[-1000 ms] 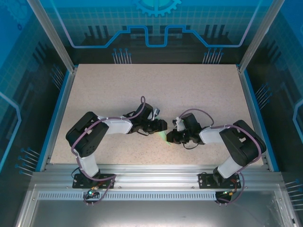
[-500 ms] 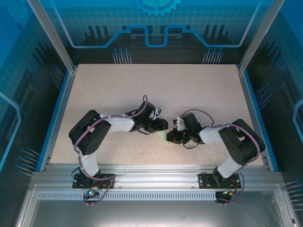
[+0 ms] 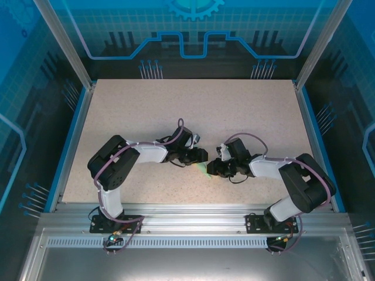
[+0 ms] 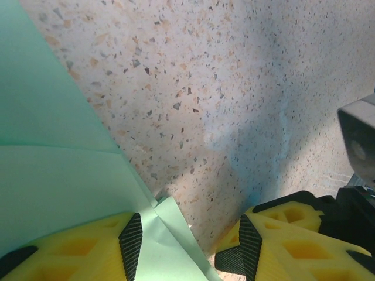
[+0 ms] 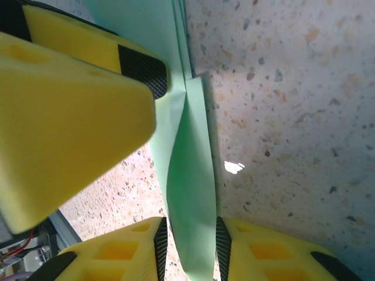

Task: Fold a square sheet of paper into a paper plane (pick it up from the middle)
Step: Fold the wing for the fifth time at the center of the table.

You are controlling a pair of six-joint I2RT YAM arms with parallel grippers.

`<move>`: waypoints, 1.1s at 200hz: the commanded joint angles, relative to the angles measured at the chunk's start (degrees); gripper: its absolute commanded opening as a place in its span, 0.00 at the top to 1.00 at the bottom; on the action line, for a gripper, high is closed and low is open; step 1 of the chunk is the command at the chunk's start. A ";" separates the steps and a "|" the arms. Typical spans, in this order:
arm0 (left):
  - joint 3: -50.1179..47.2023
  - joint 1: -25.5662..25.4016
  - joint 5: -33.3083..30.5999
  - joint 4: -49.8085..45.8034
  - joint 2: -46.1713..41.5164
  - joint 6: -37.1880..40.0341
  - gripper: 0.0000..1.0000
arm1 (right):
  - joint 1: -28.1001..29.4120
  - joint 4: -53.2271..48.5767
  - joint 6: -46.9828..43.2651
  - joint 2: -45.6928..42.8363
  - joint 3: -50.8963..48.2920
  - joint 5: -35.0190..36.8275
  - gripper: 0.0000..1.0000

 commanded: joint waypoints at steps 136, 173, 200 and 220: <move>3.08 -0.17 1.04 -4.74 3.22 1.89 0.50 | 4.25 -18.23 -4.85 6.02 3.14 10.34 0.89; 3.19 -0.25 0.94 -5.50 3.50 1.64 0.50 | 6.71 -22.23 -5.00 3.02 3.16 17.45 0.87; 3.18 -0.19 1.45 -5.48 3.65 1.82 0.50 | 6.41 -21.88 -5.19 -6.30 2.98 17.68 0.84; 3.17 -0.21 1.67 -5.41 3.65 1.82 0.50 | 5.19 -20.05 -4.46 -11.82 3.21 15.27 0.83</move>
